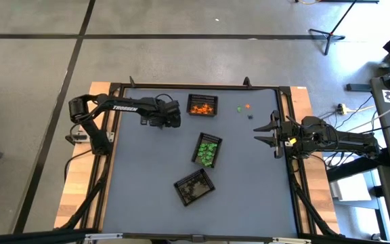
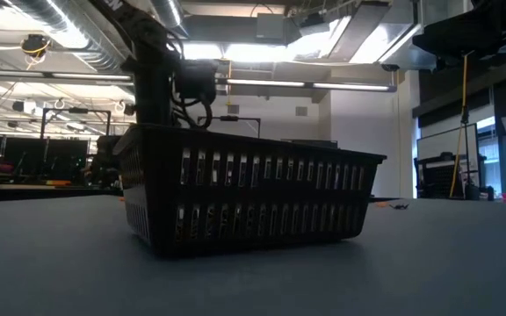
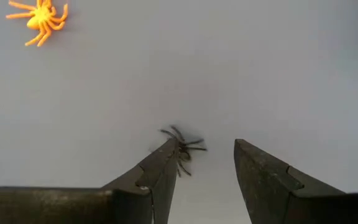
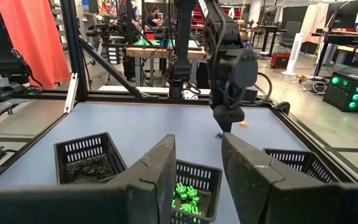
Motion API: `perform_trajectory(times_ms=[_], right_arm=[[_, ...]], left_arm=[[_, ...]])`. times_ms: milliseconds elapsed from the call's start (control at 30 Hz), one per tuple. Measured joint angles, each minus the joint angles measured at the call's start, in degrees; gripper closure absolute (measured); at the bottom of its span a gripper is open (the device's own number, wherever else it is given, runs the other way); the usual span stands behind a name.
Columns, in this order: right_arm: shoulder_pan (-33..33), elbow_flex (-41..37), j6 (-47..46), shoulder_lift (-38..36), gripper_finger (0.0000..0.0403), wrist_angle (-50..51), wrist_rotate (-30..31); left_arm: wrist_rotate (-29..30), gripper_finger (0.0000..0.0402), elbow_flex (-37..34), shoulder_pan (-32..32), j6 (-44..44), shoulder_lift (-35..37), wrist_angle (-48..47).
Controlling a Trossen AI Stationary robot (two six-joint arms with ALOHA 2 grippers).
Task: Sort Halloween decoration
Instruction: Put the black spider toy into the bottom black bin
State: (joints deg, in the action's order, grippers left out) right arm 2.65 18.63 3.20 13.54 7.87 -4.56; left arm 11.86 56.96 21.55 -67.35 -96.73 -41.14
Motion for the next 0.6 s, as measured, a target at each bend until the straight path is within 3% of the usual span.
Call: perform_trajectory(times_ms=[367,600], right_arm=[[0.0,0.0,0.0,0.0,0.0276,0.0,0.0],[0.0,0.0,0.0,0.0,0.0276,0.0,0.0]], left_arm=[[0.9,0.0248,-0.4,-1.5,1.1,-0.9,-1.8],[0.6,0.0193,-0.4,-0.3,3.6,-2.0,-1.8]])
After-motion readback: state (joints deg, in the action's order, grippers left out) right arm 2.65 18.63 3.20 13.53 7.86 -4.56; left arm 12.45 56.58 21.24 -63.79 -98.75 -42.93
